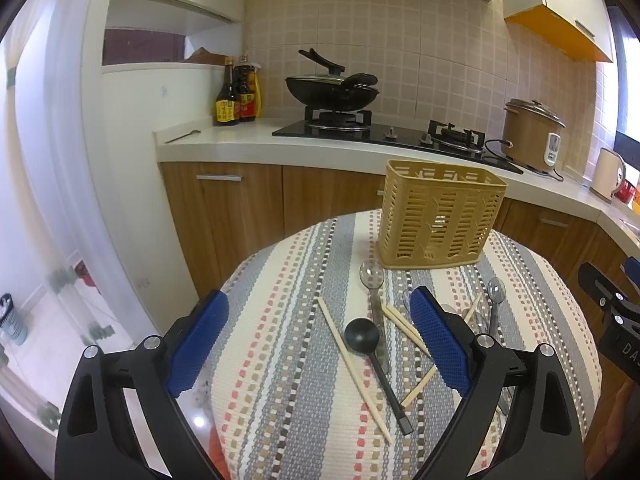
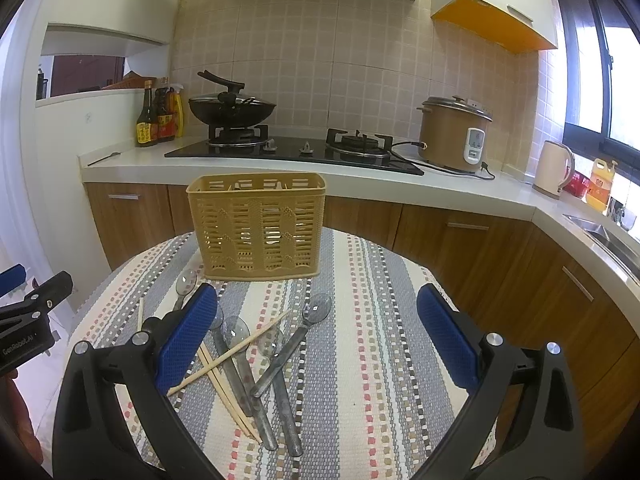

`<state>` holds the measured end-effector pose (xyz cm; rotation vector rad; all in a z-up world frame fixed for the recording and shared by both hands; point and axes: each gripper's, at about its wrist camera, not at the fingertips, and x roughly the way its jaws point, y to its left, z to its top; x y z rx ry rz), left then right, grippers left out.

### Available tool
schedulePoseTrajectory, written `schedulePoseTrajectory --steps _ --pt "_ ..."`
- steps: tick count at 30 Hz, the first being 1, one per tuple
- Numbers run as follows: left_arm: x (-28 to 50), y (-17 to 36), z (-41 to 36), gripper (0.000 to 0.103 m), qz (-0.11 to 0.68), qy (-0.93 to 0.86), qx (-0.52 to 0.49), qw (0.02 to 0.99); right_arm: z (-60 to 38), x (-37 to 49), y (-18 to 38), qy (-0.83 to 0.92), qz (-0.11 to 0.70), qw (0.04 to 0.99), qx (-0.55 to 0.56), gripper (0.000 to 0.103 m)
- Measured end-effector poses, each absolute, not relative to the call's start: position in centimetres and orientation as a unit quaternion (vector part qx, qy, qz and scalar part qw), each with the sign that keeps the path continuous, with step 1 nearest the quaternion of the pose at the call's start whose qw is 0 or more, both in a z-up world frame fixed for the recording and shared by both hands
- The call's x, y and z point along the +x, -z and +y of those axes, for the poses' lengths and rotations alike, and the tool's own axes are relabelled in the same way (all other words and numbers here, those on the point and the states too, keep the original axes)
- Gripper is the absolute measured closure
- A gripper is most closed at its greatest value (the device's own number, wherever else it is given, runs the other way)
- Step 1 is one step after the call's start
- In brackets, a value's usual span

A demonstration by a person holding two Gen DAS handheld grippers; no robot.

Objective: Organize utensils

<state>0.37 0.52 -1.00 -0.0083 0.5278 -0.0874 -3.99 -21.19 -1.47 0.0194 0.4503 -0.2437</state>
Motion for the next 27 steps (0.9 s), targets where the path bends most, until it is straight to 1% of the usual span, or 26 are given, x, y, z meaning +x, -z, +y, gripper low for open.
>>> schedulePoseTrajectory --steps 9,13,19,27 --pt "1.4 2.0 1.5 0.014 0.278 0.045 -0.017 0.959 -21.7 -3.3 2.0 0.126 0.237 0.963 0.013 0.008" --pt "2.9 2.7 3.7 0.023 0.304 0.044 -0.051 0.95 -23.2 -3.0 2.0 0.122 0.243 0.962 0.037 0.008" --pt "3.7 2.6 4.7 0.023 0.305 0.03 -0.055 0.95 -23.9 -2.4 1.8 0.12 0.245 0.961 0.048 0.008" --pt "3.4 2.7 3.0 0.023 0.303 0.042 -0.029 0.952 -23.5 -2.3 1.8 0.117 0.245 0.962 0.043 0.008"
